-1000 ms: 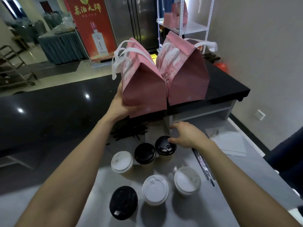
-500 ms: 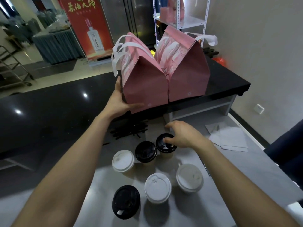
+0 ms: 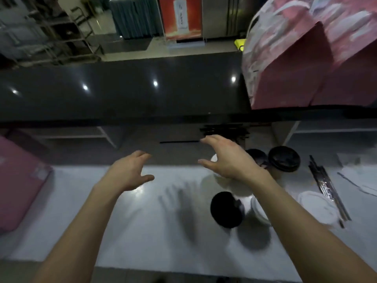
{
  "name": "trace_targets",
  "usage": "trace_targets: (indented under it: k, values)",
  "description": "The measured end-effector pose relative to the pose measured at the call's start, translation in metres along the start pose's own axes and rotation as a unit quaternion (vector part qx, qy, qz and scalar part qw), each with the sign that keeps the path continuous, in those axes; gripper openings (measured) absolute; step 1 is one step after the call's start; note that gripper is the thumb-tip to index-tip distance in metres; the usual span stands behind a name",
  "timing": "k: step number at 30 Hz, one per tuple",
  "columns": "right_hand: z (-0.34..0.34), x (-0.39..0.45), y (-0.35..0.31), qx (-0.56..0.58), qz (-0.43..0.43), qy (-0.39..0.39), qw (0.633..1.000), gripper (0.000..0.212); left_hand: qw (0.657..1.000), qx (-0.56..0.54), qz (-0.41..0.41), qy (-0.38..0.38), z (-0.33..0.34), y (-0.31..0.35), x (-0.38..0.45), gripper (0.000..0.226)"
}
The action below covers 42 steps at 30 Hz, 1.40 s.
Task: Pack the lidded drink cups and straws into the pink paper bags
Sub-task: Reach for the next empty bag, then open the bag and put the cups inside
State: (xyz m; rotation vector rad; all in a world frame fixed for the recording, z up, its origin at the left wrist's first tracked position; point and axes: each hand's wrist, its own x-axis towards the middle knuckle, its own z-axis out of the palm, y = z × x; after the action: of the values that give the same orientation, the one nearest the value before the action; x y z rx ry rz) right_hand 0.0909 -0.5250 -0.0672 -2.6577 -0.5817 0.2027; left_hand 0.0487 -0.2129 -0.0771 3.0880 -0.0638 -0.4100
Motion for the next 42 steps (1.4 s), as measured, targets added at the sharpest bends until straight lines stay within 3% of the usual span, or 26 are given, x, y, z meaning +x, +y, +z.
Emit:
trace_targets:
  k: [5, 11, 18, 24, 29, 35, 38, 42]
  values:
    - [0.075, 0.023, -0.086, -0.016, 0.0, -0.03, 0.999, 0.074, 1.0, 0.008, -0.021, 0.016, 0.033, -0.099, -0.044, 0.074]
    - [0.148, 0.026, -0.193, -0.04, 0.044, -0.077, 0.995, 0.077, 0.999, 0.027, 0.014, 0.007, 0.043, -0.198, -0.088, 0.071]
    - [0.177, 0.019, -0.278, -0.047, 0.061, -0.081, 0.994, 0.078, 0.998, 0.027, 0.05, 0.037, 0.038, -0.265, -0.134, 0.067]
    - [0.18, 0.032, -0.33, -0.048, 0.024, -0.07, 0.996, 0.076, 0.993, 0.042, 0.024, 0.112, 0.018, -0.312, -0.182, 0.065]
    - [0.181, 0.058, -0.392, -0.046, -0.014, -0.047, 0.998, 0.074, 0.983, 0.057, 0.022, 0.174, -0.011, -0.364, -0.219, 0.059]
    - [0.187, 0.109, -0.504, -0.027, -0.04, 0.015, 0.999, 0.075, 0.952, 0.032, 0.011, 0.305, -0.053, -0.465, -0.22, 0.041]
    - [0.199, 0.142, -0.574, -0.015, -0.011, 0.07, 0.997, 0.077, 0.95, 0.035, -0.002, 0.31, -0.071, -0.524, -0.205, 0.04]
    - [0.219, 0.181, -0.653, -0.048, 0.05, 0.08, 0.994, 0.105, 0.95, 0.034, 0.03, 0.308, -0.08, -0.582, -0.19, 0.033]
